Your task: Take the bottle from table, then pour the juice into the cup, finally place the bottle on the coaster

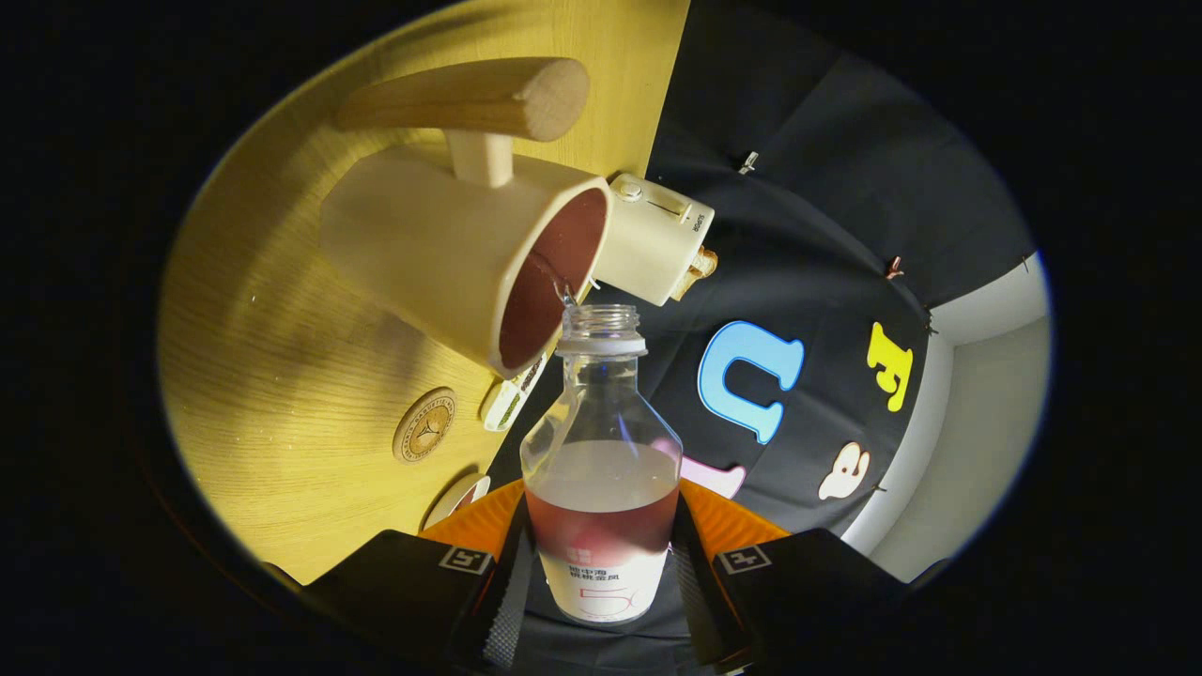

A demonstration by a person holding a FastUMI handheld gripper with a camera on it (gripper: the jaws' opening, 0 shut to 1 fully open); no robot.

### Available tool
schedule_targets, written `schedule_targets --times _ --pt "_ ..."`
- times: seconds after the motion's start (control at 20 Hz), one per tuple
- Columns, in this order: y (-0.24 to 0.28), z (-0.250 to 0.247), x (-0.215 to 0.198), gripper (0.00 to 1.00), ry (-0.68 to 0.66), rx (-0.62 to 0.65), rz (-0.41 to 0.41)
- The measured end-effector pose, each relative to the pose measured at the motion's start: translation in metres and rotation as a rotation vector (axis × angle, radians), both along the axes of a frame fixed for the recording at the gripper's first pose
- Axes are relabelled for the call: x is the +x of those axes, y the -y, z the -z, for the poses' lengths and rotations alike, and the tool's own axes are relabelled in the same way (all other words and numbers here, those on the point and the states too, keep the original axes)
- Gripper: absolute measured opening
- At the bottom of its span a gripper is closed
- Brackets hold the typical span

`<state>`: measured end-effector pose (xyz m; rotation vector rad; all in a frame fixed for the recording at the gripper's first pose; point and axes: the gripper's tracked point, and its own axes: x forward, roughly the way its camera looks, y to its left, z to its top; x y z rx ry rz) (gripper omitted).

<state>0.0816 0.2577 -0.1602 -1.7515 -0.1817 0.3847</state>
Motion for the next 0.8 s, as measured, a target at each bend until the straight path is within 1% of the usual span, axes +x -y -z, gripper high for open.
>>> schedule_targets --times 0.45,0.8 --pt "0.001 -0.009 0.003 0.71 0.030 -0.034 -0.027" --pt "0.000 -0.015 0.004 0.71 0.057 -0.066 -0.067"
